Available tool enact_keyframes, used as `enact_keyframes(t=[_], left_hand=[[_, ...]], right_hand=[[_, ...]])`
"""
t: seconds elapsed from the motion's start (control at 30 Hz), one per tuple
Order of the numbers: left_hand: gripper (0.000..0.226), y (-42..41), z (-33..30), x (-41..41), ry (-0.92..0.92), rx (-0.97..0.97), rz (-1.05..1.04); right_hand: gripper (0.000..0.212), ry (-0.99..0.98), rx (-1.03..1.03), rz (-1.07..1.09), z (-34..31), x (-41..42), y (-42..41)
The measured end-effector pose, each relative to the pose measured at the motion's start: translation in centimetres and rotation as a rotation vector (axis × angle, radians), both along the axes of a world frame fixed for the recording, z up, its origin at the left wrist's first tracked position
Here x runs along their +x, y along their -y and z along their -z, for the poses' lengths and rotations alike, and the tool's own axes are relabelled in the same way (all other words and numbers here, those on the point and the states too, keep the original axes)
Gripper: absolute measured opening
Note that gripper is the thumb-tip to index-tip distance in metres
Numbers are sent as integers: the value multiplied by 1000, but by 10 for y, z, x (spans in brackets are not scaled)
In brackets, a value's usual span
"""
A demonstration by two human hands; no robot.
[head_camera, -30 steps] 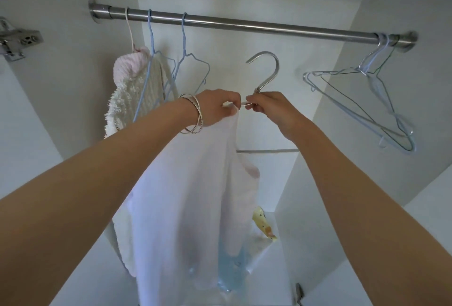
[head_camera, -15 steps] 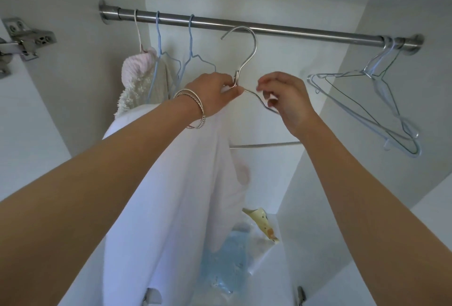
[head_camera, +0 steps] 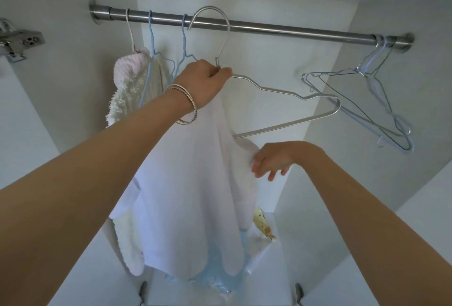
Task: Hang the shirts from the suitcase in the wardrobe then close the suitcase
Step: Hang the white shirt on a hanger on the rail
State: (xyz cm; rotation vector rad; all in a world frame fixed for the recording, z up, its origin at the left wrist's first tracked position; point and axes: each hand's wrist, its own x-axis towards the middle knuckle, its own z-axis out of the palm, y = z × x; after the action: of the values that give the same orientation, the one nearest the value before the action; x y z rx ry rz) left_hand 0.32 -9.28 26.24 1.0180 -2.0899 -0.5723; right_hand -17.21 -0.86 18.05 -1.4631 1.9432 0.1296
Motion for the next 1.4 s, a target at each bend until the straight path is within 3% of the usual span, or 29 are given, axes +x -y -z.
enact_keyframes(t=[0.07,0.13,0.23,0.3,0.47,0.63,0.87,1.07,1.4], left_hand=[[44,5,-2,7,-34,21,-19],[37,9,-4,13,-67,36,-42],[33,12,-4,13,-48,43,-53],[30,11,-4,8,-31,39,-41],[23,12,-2,2,-72,59,-16],[28,13,-1,4,-114,80,2],[29,18,5,18,-48,75,-34],[36,27,14,15,48,71,-76],[42,16,15,1,220,-6,-88]], right_hand=[[27,-137,-44,60,8,-26,-8],[23,-146,-166,142,12,-48,-17],[13,161,-425,221,7,-43,-21],[21,345,-539,185,-1,-21,-18],[38,495,-376,-32,0,26,-10],[31,263,-233,-162,27,41,1],[50,-228,-382,-4,28,-8,5],[38,-253,-528,161,15,-62,0],[28,-432,-684,125,-31,-91,-14]])
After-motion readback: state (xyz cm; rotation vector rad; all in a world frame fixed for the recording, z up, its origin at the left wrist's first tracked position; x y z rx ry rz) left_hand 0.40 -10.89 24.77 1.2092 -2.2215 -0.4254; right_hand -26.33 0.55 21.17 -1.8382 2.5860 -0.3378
